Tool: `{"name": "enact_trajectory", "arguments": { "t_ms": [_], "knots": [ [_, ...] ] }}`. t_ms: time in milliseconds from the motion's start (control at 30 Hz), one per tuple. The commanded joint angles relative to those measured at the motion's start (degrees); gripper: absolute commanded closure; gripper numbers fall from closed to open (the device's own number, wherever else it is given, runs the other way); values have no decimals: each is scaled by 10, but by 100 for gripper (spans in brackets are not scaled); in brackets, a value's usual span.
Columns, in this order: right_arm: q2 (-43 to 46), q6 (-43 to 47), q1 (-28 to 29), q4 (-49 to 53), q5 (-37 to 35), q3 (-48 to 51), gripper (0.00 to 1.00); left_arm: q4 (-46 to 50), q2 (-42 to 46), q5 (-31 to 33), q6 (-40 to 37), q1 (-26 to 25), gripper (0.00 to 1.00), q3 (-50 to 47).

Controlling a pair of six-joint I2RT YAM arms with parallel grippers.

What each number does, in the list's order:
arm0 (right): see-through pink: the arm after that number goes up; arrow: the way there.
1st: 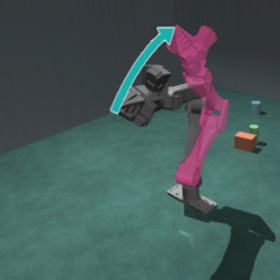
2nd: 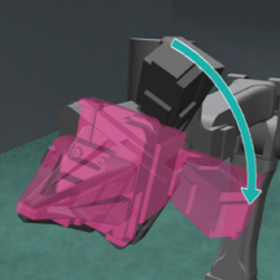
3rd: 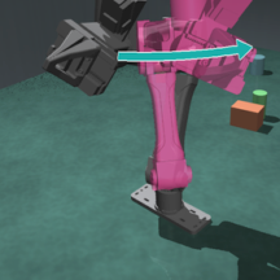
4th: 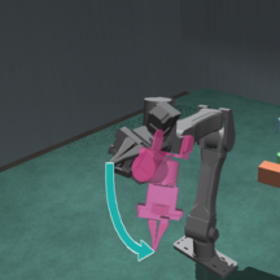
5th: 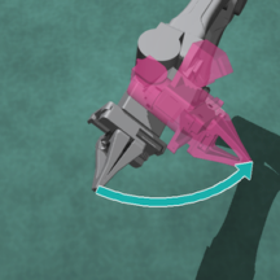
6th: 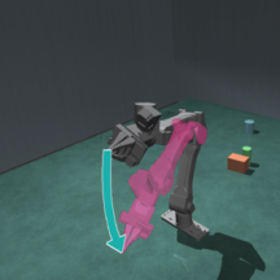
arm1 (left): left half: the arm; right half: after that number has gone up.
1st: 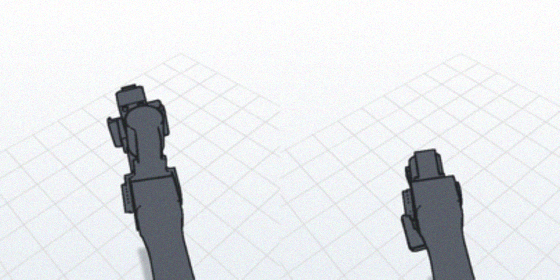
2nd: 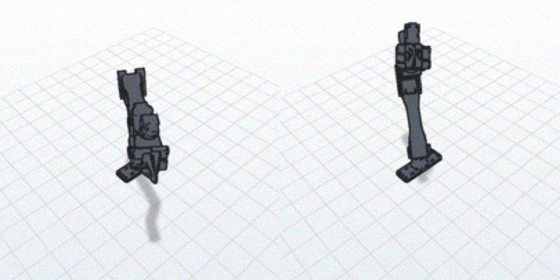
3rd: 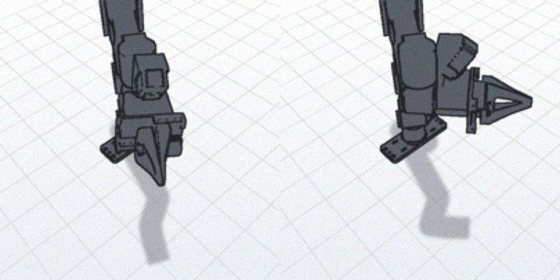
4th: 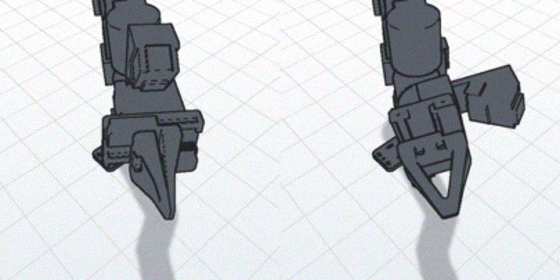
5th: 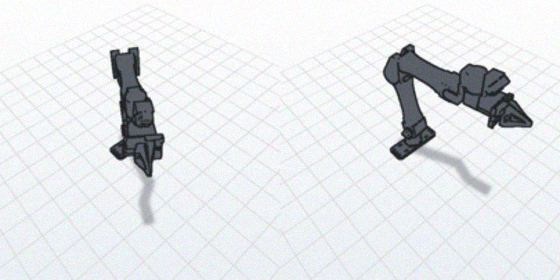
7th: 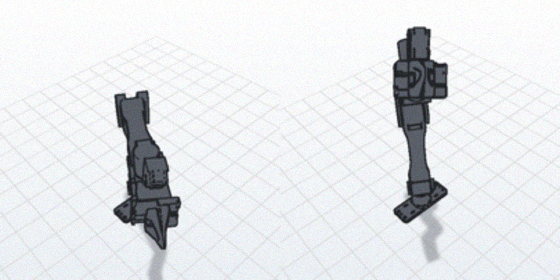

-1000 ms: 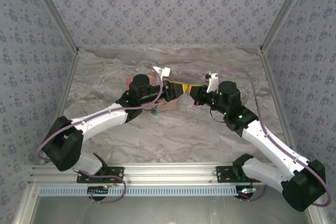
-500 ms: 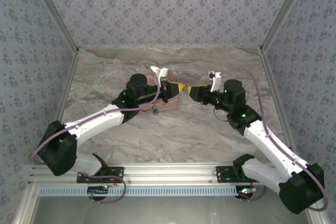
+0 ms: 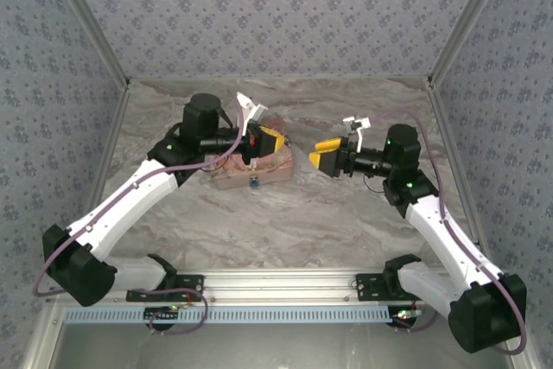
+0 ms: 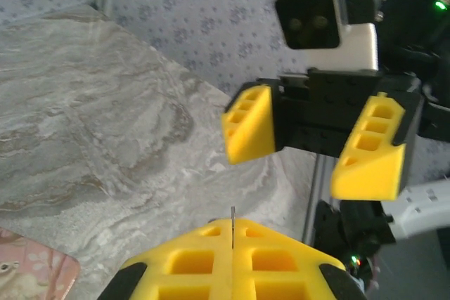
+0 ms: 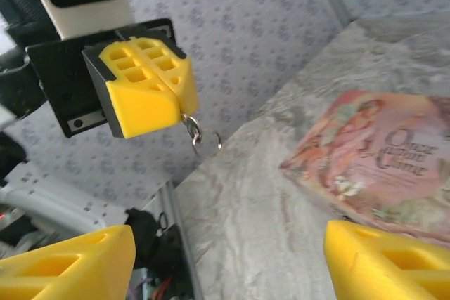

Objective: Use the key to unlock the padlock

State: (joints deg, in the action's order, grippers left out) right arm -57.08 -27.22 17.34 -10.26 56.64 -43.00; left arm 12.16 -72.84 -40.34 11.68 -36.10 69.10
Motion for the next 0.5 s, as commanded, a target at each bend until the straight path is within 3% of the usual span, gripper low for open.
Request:
{"name": "enact_trajectory", "arguments": {
  "t_ms": [0,300,467],
  "knots": [
    [-28,54,24,22,57,-50,30,108,2,-64,-80,1,100,34],
    [-101,103,76,75,80,-119,47,155,-2,-72,-121,5,100,60],
    [-109,107,90,79,71,-120,50,144,3,-70,-117,11,100,57]
  ]
}}
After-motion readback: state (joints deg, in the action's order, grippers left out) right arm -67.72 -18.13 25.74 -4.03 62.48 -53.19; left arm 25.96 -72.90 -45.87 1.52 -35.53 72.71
